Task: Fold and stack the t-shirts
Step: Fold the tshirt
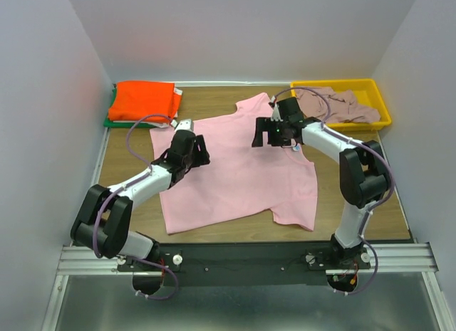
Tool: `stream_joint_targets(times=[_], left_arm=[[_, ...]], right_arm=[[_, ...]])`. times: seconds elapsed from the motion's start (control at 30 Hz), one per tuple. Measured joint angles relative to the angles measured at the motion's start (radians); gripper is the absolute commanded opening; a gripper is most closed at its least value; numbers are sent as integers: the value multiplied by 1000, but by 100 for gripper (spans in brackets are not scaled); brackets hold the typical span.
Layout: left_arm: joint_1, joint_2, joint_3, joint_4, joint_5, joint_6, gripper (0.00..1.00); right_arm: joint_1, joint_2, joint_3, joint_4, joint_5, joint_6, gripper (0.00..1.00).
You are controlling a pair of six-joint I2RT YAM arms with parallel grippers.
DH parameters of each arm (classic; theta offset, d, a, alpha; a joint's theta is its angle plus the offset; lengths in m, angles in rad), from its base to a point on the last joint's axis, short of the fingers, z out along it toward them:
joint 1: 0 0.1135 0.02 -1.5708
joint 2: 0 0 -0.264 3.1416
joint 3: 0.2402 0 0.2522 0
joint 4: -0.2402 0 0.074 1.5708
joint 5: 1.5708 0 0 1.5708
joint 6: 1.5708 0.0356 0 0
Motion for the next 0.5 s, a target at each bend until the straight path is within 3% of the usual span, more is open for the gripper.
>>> stream_joint_targets(times=[0.2, 0.5], left_arm=[[1, -12, -98, 7, -20, -56, 71], [1, 117, -80, 51, -31, -68, 73]], right_arm=[[9, 21, -16, -4, -11, 0, 99], [7, 63, -16, -2, -2, 4, 100]])
